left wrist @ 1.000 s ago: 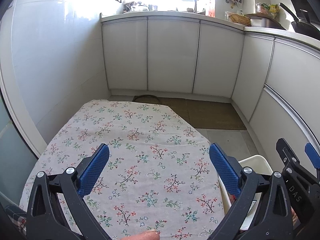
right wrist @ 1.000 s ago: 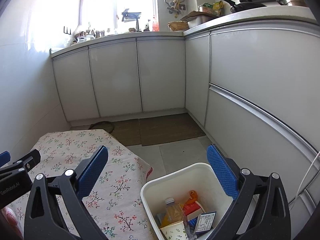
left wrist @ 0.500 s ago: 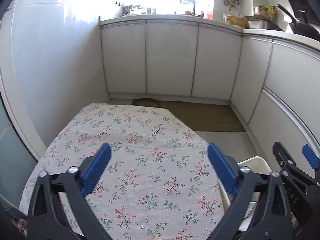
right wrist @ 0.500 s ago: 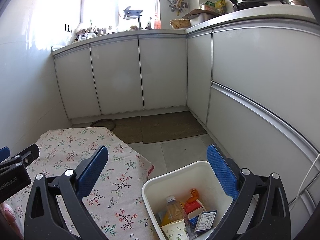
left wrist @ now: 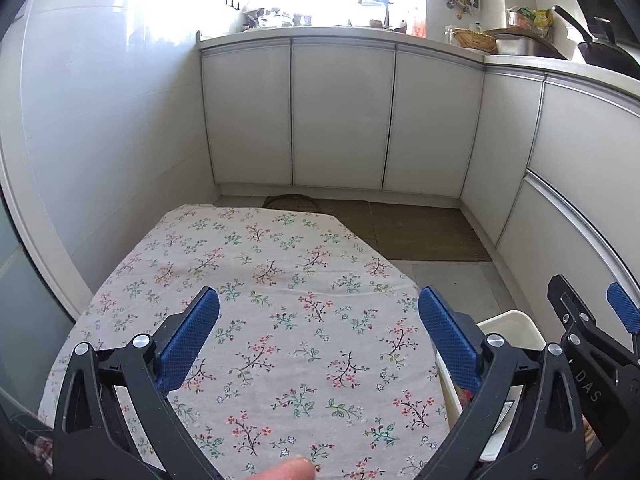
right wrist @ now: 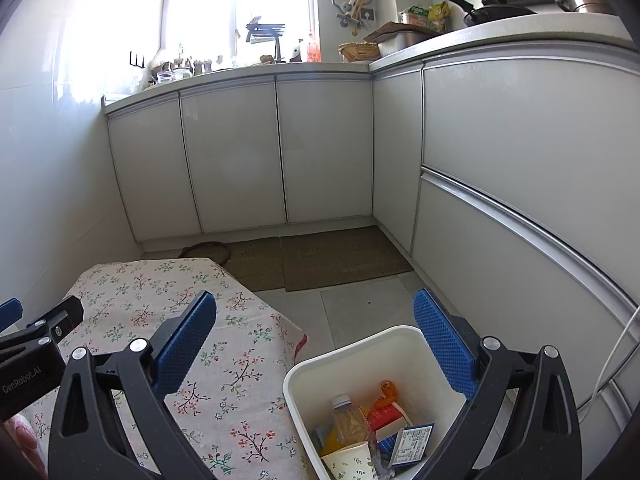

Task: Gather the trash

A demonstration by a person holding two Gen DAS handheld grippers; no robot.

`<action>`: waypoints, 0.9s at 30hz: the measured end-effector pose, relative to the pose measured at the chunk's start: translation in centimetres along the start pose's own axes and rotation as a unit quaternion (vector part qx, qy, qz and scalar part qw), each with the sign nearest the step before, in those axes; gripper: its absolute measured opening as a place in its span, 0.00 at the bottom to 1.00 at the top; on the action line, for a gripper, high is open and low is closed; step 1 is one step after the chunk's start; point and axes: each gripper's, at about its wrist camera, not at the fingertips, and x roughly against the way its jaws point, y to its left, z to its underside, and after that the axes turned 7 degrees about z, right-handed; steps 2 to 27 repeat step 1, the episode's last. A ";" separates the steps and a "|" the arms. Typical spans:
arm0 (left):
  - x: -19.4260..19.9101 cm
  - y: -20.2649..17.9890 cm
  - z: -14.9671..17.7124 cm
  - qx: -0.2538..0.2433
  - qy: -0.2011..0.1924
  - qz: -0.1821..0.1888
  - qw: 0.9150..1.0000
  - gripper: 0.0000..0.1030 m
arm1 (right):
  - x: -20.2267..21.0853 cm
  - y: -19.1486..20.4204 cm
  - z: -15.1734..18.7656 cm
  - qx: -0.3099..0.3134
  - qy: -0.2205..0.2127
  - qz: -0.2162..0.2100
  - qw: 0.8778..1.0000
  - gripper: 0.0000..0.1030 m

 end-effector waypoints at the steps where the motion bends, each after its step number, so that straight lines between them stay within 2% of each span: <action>1: 0.0 0.1 0.0 0.002 0.000 0.000 1.000 0.93 | 0.0 0.0 0.0 0.000 0.000 0.000 1.000 0.93; 27: 0.0 0.1 0.0 0.002 0.000 0.000 1.000 0.93 | 0.0 0.0 0.0 0.000 0.000 0.000 1.000 0.93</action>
